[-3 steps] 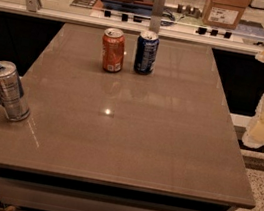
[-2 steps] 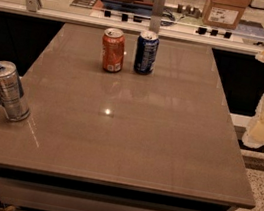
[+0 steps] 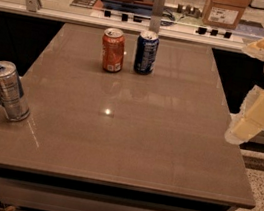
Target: Move coke can near redbull can
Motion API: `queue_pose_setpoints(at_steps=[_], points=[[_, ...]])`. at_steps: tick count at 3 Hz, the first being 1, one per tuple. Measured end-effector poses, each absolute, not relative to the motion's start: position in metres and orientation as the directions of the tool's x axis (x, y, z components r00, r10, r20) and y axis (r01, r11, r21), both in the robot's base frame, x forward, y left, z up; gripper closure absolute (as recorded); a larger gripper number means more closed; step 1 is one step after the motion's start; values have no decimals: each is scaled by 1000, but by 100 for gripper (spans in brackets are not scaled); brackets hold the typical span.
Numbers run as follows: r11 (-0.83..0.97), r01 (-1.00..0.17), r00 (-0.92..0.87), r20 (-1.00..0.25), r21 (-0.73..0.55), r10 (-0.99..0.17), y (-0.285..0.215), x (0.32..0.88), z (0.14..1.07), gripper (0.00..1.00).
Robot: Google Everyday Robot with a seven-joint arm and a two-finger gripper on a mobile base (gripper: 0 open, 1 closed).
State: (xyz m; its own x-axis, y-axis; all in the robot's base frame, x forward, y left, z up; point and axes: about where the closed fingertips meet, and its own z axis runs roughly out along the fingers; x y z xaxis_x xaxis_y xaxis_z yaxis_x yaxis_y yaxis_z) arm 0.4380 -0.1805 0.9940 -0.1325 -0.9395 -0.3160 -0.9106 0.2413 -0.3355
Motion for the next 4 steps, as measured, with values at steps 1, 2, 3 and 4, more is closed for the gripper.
queue_pose_setpoints(at_steps=[1, 2, 3, 4], points=[[273, -904, -108, -442, -329, -891, -148, 445, 999, 0], [354, -898, -144, -587, -260, -797, -117, 454, 998, 0], [463, -873, -224, -720, -151, -657, -89, 467, 991, 0], [560, -824, -289, -784, -89, -550, -69, 483, 985, 0]])
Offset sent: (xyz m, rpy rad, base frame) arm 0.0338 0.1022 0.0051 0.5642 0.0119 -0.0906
